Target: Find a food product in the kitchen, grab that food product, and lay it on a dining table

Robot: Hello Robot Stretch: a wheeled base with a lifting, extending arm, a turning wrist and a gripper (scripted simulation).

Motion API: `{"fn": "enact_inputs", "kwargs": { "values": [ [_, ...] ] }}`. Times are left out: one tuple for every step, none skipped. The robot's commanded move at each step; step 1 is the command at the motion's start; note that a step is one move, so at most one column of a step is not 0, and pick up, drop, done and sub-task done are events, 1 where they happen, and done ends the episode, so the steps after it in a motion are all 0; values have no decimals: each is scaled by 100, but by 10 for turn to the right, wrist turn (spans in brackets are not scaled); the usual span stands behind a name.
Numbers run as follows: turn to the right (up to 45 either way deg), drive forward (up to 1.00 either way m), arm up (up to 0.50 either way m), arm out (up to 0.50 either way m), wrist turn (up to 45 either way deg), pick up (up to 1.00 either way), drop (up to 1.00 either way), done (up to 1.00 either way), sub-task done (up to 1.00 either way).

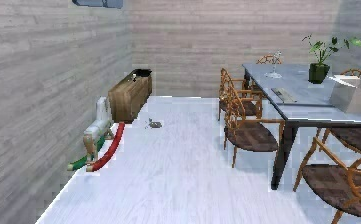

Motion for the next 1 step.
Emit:
{"fn": "enact_inputs", "kwargs": {
  "values": [
    [-30, 0, 0, 0, 0, 0, 0, 0, 0]
  ]
}}
